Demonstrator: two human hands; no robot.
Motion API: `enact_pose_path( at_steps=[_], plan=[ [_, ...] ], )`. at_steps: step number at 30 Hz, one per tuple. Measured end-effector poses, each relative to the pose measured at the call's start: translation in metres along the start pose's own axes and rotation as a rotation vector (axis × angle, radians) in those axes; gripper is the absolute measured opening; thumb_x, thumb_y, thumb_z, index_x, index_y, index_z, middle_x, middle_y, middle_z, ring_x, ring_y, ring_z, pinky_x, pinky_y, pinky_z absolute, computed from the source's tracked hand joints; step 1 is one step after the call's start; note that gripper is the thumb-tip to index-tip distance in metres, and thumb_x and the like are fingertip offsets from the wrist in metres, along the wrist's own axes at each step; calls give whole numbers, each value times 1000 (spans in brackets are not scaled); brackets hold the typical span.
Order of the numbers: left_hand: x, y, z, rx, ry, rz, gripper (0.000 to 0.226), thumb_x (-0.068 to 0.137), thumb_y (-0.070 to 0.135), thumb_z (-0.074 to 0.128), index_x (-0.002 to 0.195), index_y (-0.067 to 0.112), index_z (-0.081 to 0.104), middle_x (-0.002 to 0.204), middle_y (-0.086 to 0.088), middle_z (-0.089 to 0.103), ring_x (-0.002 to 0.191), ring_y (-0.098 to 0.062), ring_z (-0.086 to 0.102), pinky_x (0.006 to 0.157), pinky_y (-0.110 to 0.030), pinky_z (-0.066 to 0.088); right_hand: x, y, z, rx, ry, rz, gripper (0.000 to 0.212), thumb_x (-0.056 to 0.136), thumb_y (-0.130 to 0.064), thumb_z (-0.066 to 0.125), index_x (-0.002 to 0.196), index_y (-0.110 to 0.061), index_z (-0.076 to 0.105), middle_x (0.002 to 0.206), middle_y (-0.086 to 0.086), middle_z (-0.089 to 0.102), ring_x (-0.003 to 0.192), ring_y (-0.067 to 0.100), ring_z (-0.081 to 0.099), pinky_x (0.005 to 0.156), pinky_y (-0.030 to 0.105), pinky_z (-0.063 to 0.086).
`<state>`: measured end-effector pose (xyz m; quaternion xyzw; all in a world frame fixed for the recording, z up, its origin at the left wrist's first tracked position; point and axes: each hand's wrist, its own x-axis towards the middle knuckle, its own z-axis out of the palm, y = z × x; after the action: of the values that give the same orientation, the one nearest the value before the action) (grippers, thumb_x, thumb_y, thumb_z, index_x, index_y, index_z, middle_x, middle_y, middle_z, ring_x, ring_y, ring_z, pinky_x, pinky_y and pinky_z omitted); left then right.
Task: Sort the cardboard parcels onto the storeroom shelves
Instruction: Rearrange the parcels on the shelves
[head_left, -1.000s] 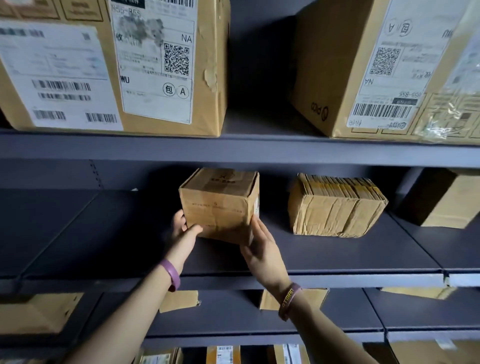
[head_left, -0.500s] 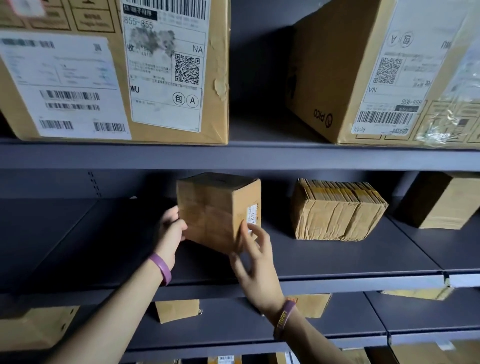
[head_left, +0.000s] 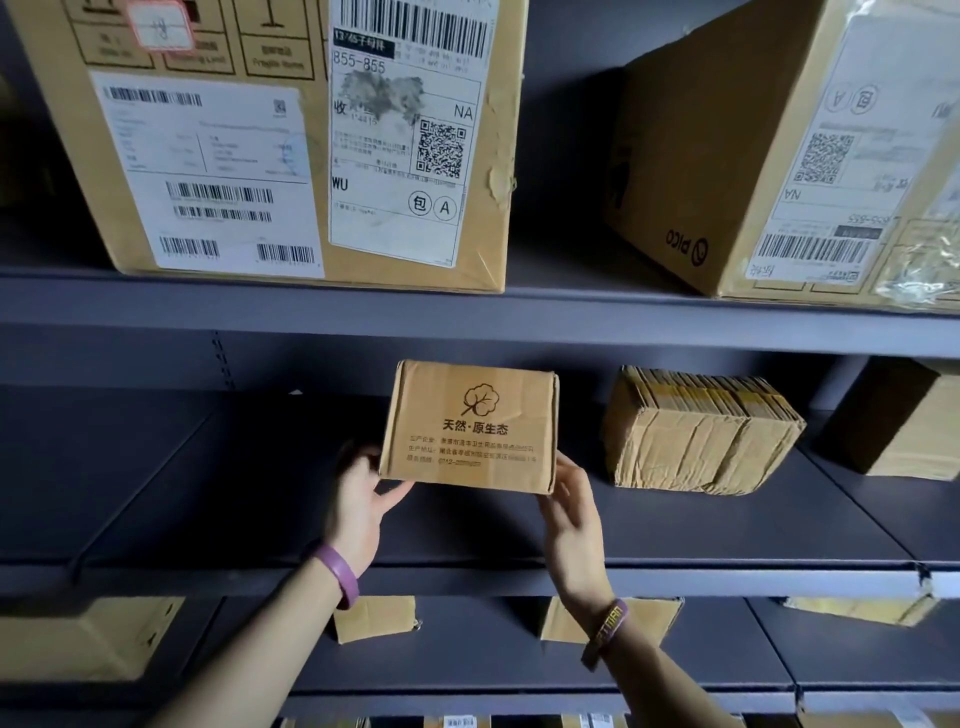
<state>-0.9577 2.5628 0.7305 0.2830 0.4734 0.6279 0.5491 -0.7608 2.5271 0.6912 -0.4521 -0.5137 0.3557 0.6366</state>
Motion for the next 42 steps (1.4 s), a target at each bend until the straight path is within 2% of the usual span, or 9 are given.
enact_pose_path(
  at_steps=[3,6,10,13,17,20,26,33,42],
  plan=[
    [6,4,-9,-23,-124,2,33,97,35,47,126,20,51,116,-9,64,114,-24,58,101,-48,45,1,-3,-3,147,0,105,26,105,-15,35,123,-16,53,126,2,64,120,14,59,108,37,44],
    [10,1,-11,59,-220,42,23,97,25,48,115,18,60,111,-2,69,109,-19,61,97,-36,45,6,-3,-2,135,-33,71,41,94,-33,50,134,-21,47,128,-4,63,121,11,58,102,29,48],
    [11,-1,-11,163,-169,83,33,90,-4,36,78,18,58,80,2,67,86,-15,58,77,-32,46,9,4,-5,134,-67,61,41,86,0,68,119,-12,47,132,14,58,122,32,57,97,50,52],
    [27,6,4,147,17,-41,39,95,-10,31,69,13,49,80,-9,56,93,-24,60,96,-42,44,8,8,-6,84,-62,5,46,76,9,71,108,-13,46,138,14,54,126,28,55,95,34,54],
    [43,2,8,85,181,-159,23,100,5,38,112,2,58,135,-23,49,130,-39,44,98,-42,40,7,8,-6,59,-41,-27,49,74,12,75,104,-11,43,139,8,55,126,19,56,91,22,52],
    [33,-4,2,61,98,-119,51,90,9,55,138,-1,42,139,-22,47,129,-36,45,103,-42,39,7,10,-7,45,-48,-23,50,73,7,77,105,-13,44,138,5,56,125,17,56,93,24,52],
    [18,-10,-11,268,-95,131,11,81,-4,48,91,-2,51,86,-13,53,85,-21,46,74,-34,39,11,13,-3,34,-74,53,43,80,2,65,116,-15,49,127,7,62,119,21,60,97,39,52],
    [36,-31,-16,326,-34,99,17,90,-8,38,89,7,47,87,-16,49,82,-25,42,70,-37,32,22,22,8,-201,-90,100,44,86,9,59,111,-25,44,114,-11,61,103,-5,60,85,10,49],
    [32,7,-5,435,83,454,33,83,-17,44,104,1,62,106,-7,60,97,-14,55,86,-20,41,38,5,-15,-308,-152,152,69,85,1,68,144,-12,35,143,-3,43,133,13,40,111,32,35]
  ],
)
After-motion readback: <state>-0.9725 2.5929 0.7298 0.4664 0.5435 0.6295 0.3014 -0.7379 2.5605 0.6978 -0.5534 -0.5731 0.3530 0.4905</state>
